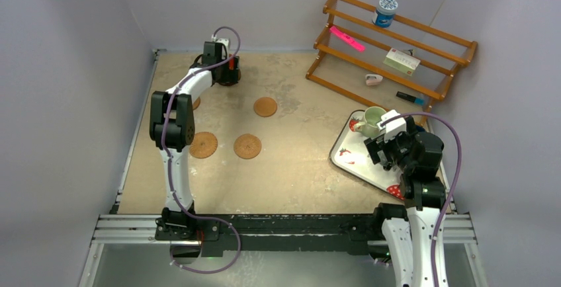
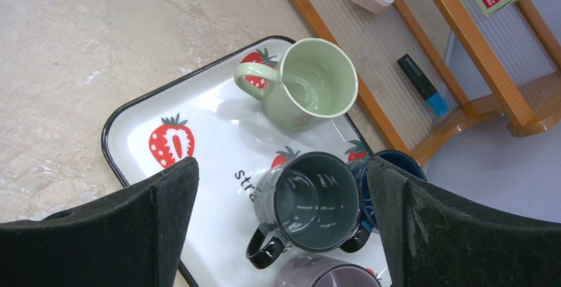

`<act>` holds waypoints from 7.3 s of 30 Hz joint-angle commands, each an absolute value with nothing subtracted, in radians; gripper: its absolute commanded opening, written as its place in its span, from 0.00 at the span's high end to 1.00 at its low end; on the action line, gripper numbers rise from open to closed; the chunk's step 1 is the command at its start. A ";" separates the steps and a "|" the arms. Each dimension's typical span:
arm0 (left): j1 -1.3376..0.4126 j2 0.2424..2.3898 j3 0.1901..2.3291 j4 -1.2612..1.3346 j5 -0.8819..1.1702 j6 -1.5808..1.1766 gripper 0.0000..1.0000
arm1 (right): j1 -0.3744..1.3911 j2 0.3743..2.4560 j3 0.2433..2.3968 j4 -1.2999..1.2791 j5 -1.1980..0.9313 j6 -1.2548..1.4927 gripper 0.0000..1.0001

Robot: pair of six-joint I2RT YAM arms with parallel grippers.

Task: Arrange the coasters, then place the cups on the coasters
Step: Place the cup on the coaster, then pick up the cup from the tray.

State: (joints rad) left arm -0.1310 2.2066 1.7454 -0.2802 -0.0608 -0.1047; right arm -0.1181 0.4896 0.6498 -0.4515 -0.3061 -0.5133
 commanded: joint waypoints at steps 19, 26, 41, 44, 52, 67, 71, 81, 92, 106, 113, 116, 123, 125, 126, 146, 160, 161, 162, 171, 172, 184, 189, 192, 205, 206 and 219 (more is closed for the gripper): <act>-0.126 1.907 1.710 -0.360 -0.029 -0.005 0.06 | -0.114 0.483 0.682 -0.463 -0.340 -0.491 0.01; -0.126 1.801 1.644 -0.375 -0.030 0.035 0.05 | -0.115 0.548 0.789 -0.480 -0.297 -0.364 0.01; -0.124 1.553 1.438 -0.445 0.235 0.170 0.03 | -0.115 0.638 1.254 -0.521 -0.146 0.155 0.01; -0.124 1.512 1.413 -0.454 0.277 0.189 0.03 | -0.115 0.630 1.274 -0.527 -0.163 0.201 0.01; -0.124 1.481 1.368 -0.441 0.389 0.191 0.02 | -0.113 0.628 1.346 -0.539 -0.282 0.247 0.01; -0.124 1.398 1.305 -0.416 0.371 0.198 0.01 | -0.115 0.663 1.316 -0.390 -0.490 0.348 0.01; -0.124 1.354 1.284 -0.393 0.316 0.203 0.01 | -0.114 0.673 1.279 -0.419 -0.443 0.252 0.01; -0.124 1.156 1.065 -0.258 0.068 0.251 0.00 | -0.115 0.650 1.097 -0.499 -0.574 -0.166 0.01; -0.126 1.065 0.916 -0.212 0.342 0.311 0.00 | -0.114 0.662 0.943 -0.462 -0.640 -0.396 0.01; -0.126 1.071 0.902 -0.247 0.469 0.351 0.00 | -0.115 0.883 1.020 -0.462 -0.459 -0.582 0.01; -0.126 1.084 0.899 -0.259 0.523 0.373 0.00 | -0.115 1.050 1.035 -0.405 -0.405 -0.517 0.01; -0.127 1.088 0.896 -0.260 0.536 0.380 0.00 | -0.114 1.074 1.017 -0.353 -0.380 -0.482 0.01; -0.128 1.122 0.900 -0.267 0.541 0.388 0.00 | -0.115 1.121 0.966 -0.211 -0.268 -0.393 0.01; -0.131 1.133 0.903 -0.271 0.541 0.388 0.00 | -0.116 1.141 0.958 -0.176 -0.242 -0.365 0.01; -0.134 1.136 0.904 -0.272 0.541 0.390 0.00 | -0.117 1.152 0.957 -0.161 -0.232 -0.353 0.01; -0.149 1.146 0.905 -0.276 0.534 0.394 0.00 | -0.194 1.392 0.984 -0.051 -0.212 -0.246 0.04; -0.153 1.153 0.904 -0.275 0.532 0.394 0.00 | -0.216 1.445 1.009 -0.141 -0.373 -0.271 0.01; -0.153 1.155 0.904 -0.276 0.532 0.394 0.00 | -0.216 1.445 1.010 -0.144 -0.375 -0.278 0.01; -0.155 1.156 0.905 -0.276 0.532 0.394 0.00 | -0.215 1.445 1.012 -0.148 -0.377 -0.283 0.01; -0.156 1.161 0.905 -0.277 0.532 0.396 0.00 | -0.215 1.455 1.014 -0.168 -0.385 -0.313 0.01; -0.158 1.161 0.905 -0.277 0.531 0.395 0.00 | -0.216 1.456 1.014 -0.170 -0.385 -0.316 0.01; -0.160 1.167 0.905 -0.278 0.531 0.397 0.00 | -0.216 1.468 1.017 -0.204 -0.420 -0.340 0.01; -0.163 1.167 0.905 -0.277 0.529 0.396 0.00 | -0.216 1.470 1.017 -0.212 -0.431 -0.342 0.01; -0.163 1.167 0.905 -0.277 0.528 0.396 0.00 | -0.215 1.468 1.016 -0.212 -0.434 -0.343 0.01; -0.164 1.172 0.907 -0.278 0.526 0.397 0.00 | -0.214 1.491 1.008 -0.218 -0.390 -0.360 0.01; -0.165 1.172 0.907 -0.278 0.526 0.397 0.00 | -0.214 1.492 1.008 -0.220 -0.390 -0.364 0.01; -0.166 1.175 0.907 -0.277 0.525 0.397 0.00 | -0.165 1.501 1.017 -0.263 -0.334 -0.408 0.01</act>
